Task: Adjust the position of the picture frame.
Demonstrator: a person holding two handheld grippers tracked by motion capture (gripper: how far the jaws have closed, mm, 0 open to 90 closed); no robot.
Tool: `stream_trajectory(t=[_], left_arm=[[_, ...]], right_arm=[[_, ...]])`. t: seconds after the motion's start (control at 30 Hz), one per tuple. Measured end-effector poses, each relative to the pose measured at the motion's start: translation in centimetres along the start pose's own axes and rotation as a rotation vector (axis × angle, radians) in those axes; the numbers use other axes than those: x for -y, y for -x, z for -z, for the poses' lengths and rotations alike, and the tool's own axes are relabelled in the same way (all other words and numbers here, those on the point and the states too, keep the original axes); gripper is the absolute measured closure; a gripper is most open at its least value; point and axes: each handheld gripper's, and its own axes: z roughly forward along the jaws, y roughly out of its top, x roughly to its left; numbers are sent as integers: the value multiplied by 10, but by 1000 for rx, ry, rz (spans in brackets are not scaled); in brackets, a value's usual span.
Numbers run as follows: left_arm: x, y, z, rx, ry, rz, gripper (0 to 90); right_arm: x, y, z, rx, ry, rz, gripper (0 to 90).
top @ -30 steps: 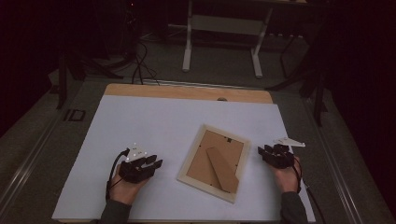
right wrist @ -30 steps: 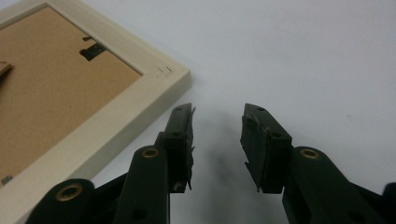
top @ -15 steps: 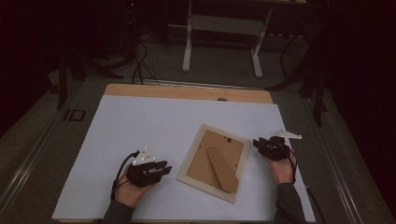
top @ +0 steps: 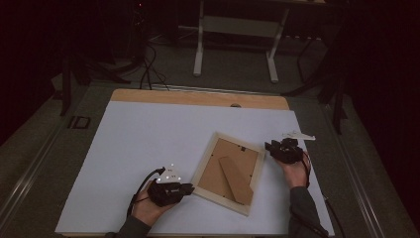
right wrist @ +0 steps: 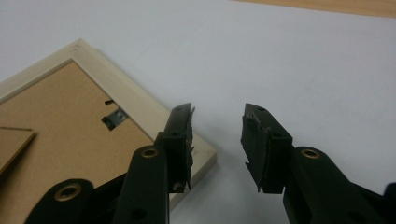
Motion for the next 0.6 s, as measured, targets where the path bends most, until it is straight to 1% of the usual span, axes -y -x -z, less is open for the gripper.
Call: stream_trajectory(t=[0.07,0.1,0.17,0.2,0.27,0.4,0.5,0.6], left_arm=[[0,2,-3,10,-9,-8,889],[0,3,-4,14,-16,-16,900],[0,4,-6,24,-24,-20,900],[0,5,-8,28,-26,-15,900],[0,5,-10,34,-36,-15,900],[1,6,-14,47,-46,-12,900],[2,7,-16,47,-57,-19,900],[4,6,-18,34,-73,-19,900]], right_arm=[[-2,0,-1,1,1,-4,636],[-3,0,-2,-1,1,-6,657],[-4,1,-3,-7,-1,-6,701],[-5,1,-3,-9,0,-4,722],[-7,0,-4,-2,3,-5,755],[-10,1,-7,0,8,-20,849],[-13,0,-10,3,3,-18,894],[-15,-2,-13,-2,-6,-17,895]])
